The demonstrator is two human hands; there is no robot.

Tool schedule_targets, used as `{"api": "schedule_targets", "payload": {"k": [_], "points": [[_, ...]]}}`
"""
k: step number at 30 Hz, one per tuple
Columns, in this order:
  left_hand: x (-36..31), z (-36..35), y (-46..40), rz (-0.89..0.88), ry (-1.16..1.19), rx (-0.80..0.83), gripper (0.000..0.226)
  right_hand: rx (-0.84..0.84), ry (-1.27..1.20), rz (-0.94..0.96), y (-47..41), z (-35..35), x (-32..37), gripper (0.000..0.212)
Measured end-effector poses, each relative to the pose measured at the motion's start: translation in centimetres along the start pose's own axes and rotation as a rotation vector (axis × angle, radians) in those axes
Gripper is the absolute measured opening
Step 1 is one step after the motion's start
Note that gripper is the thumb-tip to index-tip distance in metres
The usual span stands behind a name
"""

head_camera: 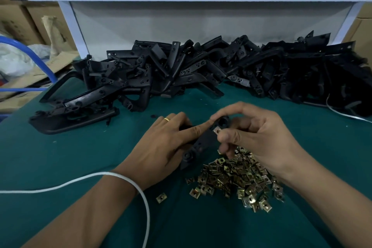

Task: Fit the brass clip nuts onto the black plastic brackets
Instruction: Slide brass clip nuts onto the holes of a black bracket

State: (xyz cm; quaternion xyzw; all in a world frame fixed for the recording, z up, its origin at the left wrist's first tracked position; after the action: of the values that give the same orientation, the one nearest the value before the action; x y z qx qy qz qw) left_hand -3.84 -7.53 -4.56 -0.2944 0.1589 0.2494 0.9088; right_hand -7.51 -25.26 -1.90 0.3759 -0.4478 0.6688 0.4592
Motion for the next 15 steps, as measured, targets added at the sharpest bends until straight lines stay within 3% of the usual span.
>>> {"api": "schedule_targets", "payload": {"k": [15], "points": [[0.42,0.35,0.34,0.022,0.004,-0.039,0.062,0.006,0.255,0.11,0.41,-0.54,0.37,0.021]]}}
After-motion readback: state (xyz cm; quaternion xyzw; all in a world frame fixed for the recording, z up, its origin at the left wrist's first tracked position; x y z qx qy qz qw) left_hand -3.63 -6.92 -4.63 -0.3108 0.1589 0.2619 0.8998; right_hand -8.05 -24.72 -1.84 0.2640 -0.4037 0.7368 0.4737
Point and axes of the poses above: each hand's wrist, its own y-axis away from the middle knuckle, its own z-axis out of the back of the hand, x = y × z, the point moved 6 cm from there along -y, towards the middle knuckle, and after that the axes turned 15 degrees about y, right-handed, at the moved point
